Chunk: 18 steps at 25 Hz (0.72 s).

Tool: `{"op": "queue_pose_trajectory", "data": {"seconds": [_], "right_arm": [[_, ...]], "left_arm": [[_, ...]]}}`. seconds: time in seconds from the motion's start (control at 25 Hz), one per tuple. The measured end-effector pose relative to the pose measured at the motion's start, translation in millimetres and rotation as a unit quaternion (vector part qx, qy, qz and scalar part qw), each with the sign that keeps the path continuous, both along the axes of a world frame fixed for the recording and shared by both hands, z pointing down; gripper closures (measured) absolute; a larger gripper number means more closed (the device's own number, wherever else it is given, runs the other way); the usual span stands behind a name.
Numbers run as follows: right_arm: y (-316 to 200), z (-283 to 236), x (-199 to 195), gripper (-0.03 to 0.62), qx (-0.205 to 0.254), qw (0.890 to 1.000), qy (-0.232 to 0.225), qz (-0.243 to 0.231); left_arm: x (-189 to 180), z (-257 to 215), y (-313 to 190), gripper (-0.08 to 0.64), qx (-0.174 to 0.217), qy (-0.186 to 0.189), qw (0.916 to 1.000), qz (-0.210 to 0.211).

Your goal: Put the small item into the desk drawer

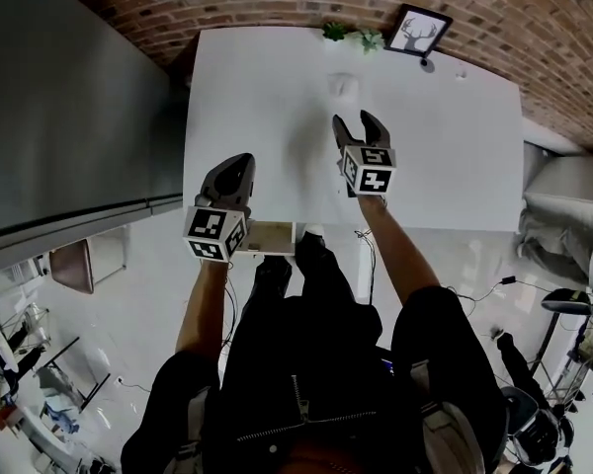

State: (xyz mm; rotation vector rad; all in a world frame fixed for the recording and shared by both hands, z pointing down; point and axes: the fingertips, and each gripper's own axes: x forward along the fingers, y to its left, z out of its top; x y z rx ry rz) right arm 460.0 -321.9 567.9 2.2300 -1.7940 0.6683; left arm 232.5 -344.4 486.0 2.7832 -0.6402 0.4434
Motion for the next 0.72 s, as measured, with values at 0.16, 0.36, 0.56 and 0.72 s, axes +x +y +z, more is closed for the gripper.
{"op": "queue_pose_trajectory", "data": {"seconds": [0.16, 0.36, 0.56, 0.72], "right_arm": [[-14, 19, 12, 0.344, -0.021, 1.000, 0.003, 0.002], [-31, 55, 35, 0.302, -0.059, 0.998, -0.005, 0.032], [-48, 87, 57, 0.285, -0.096, 0.994, -0.010, 0.042], [-62, 110, 71, 0.271, -0.123, 0.991, -0.014, 0.055]], "left_arm": [[-4, 10, -2, 0.538, -0.009, -0.010, 0.9998, -0.016], [-9, 21, -1, 0.538, -0.017, -0.021, 0.9990, -0.035], [-15, 33, 4, 0.538, -0.025, -0.033, 0.9980, -0.048], [-25, 45, 6, 0.538, -0.035, -0.046, 0.9963, -0.063]]}}
